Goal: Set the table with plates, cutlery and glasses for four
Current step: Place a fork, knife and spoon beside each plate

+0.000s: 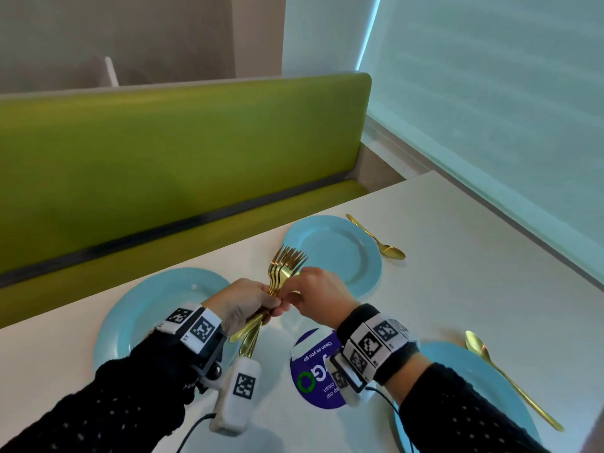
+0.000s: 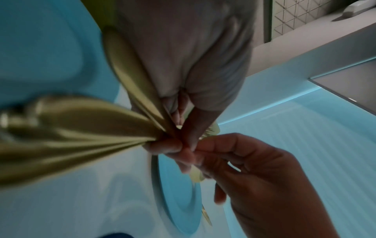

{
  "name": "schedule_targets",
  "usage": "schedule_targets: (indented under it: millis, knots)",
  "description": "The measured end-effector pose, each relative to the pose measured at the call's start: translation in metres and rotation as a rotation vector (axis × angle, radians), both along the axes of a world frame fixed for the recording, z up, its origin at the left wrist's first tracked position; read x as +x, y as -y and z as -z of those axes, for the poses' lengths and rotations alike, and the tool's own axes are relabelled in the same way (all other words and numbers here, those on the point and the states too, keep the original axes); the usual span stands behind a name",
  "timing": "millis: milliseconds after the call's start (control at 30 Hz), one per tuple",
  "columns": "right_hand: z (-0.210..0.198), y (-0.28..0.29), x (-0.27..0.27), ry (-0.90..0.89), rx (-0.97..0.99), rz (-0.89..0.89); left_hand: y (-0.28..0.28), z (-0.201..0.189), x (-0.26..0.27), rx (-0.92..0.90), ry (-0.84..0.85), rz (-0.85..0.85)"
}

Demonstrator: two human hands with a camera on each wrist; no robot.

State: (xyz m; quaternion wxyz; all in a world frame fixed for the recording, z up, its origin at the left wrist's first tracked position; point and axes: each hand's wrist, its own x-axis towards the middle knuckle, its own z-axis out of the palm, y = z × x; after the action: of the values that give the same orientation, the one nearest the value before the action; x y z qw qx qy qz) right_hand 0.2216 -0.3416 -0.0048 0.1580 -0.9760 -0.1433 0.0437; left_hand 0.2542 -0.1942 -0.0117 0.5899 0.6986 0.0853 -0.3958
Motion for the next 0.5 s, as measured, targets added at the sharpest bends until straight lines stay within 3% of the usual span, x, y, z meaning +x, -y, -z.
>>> schedule_targets:
  millis: [300,500]
  knots:
    - [-0.012,-0.029,-0.005,-0.173,-0.158,-0.115,-0.026,-0.005,-0.014,0.071,-0.023,0.062]
    - [-0.006,-0.038,-0.004,-0.266,-0.201,-0.149,-0.036,-0.001,-0.013,0.122,-0.066,0.010]
